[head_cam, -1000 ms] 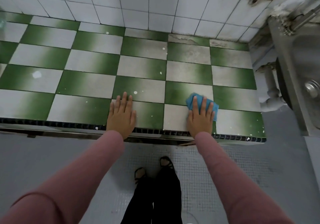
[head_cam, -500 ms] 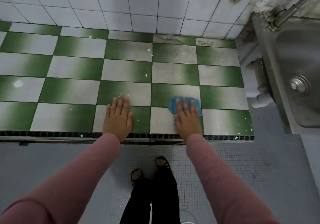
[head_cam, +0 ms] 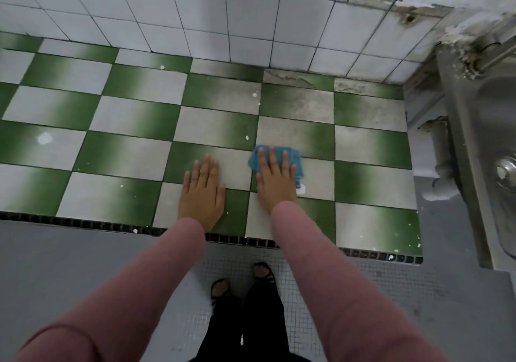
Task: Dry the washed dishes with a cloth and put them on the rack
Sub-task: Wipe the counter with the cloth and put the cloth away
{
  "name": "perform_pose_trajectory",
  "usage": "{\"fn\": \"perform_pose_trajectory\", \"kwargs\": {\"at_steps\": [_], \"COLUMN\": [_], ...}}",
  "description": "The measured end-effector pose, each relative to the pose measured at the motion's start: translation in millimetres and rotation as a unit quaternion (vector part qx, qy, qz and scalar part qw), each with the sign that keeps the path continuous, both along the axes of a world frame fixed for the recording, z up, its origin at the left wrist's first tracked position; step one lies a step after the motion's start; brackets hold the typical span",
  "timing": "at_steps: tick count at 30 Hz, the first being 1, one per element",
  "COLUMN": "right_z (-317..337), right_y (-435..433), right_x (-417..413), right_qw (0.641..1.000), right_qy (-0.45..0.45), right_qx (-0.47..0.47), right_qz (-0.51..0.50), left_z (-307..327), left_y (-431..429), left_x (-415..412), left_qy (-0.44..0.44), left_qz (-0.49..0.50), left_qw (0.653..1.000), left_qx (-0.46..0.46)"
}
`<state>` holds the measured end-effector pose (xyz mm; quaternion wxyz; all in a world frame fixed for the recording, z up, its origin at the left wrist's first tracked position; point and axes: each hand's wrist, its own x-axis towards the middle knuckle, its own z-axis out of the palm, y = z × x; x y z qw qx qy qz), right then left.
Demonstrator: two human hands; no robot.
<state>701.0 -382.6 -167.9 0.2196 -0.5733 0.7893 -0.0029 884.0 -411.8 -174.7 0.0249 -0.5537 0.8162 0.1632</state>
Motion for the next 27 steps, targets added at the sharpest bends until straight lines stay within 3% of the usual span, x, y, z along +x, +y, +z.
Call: {"fn": "perform_pose_trajectory", "kwargs": {"at_steps": [3,5,8,12,15,18,22,25,27], "right_z": [-1.8,-9.0,-10.9,-2.1,2.3,4.5,4.8,1.4,-0.9], "right_y": [9.0,18.3,15.8,-25.2,-71.5,-105.8,-97.1,-70.8,-61.5], "right_x": [17.5,1.0,-37.6,-61.0,-43.3,-6.0,47.8,45.0,19.1], "right_qw": [0.984,0.972,0.978,0.999,1.000,1.000,0.987,0.974,0.976], "right_qy": [-0.014,-0.013,0.016,0.008,-0.004,-0.012,-0.004,-0.010,-0.005], "right_qx": [-0.025,-0.032,-0.024,-0.011,0.006,0.020,-0.003,-0.023,-0.021], "right_qz": [0.177,0.233,0.207,0.029,-0.023,0.007,0.162,0.226,0.217], "left_z": [-1.8,-3.3,-3.0,0.6,1.1,1.5,2.9,4.6,6.1], "left_y": [-5.0,-6.9,-12.9,-27.8,-38.4,-48.0,-59.2,-63.9,-67.0], "left_x": [-2.3,0.1,8.7,16.9,23.3,31.4,42.1,43.1,41.5], "left_qy": [-0.002,-0.002,0.001,-0.001,0.000,0.005,-0.006,-0.010,-0.010], "left_qz": [0.013,0.014,0.018,0.036,0.044,0.055,0.052,0.043,0.034], "left_qw": [1.000,1.000,1.000,0.999,0.999,0.998,0.999,0.999,0.999], "left_qx": [0.005,0.002,0.000,0.000,-0.001,0.000,-0.006,-0.006,-0.004]}}
